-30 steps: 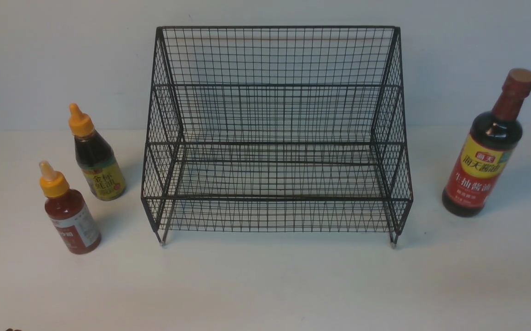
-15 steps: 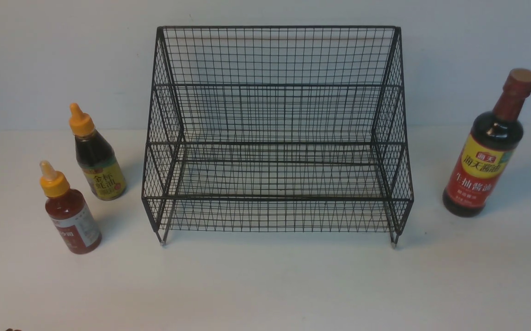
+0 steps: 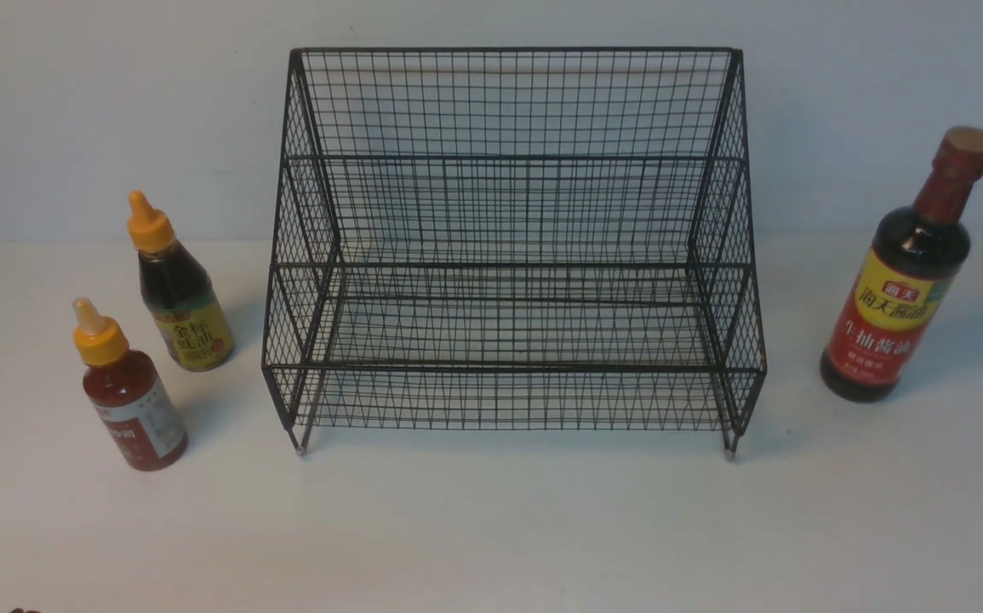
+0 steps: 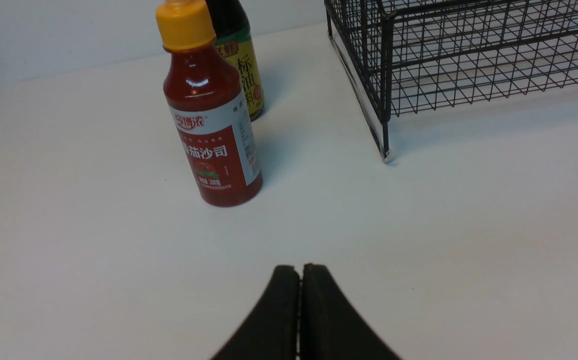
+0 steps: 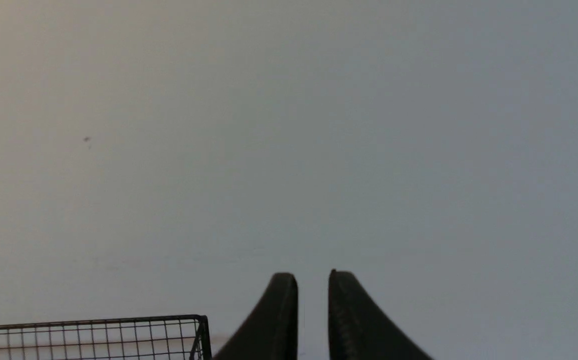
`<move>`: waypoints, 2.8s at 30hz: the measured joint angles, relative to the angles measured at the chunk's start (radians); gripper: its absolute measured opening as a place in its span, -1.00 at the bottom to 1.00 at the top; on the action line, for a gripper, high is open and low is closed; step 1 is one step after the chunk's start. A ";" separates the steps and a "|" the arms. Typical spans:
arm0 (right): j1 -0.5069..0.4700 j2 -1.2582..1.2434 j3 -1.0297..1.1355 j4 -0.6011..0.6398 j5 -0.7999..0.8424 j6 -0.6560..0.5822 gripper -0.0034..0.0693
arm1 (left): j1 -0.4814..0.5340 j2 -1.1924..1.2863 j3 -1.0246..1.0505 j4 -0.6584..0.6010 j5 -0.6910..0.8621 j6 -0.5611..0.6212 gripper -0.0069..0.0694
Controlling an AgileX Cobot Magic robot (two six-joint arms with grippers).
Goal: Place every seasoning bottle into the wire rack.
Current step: Use the right arm to grab the condiment bottle closest to it, then use the right arm to put the condiment bottle back on the shelf
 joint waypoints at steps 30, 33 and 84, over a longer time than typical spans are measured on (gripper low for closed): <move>0.000 0.489 -0.206 0.106 0.031 -0.122 0.33 | 0.000 0.000 0.000 0.000 0.000 0.000 -0.85; 0.000 0.513 -0.206 0.087 0.017 -0.123 0.02 | 0.000 0.000 0.000 0.000 0.000 0.000 -0.85; 0.267 0.534 -0.714 -0.431 0.401 0.396 -0.16 | 0.000 0.000 0.000 0.000 0.000 0.000 -0.85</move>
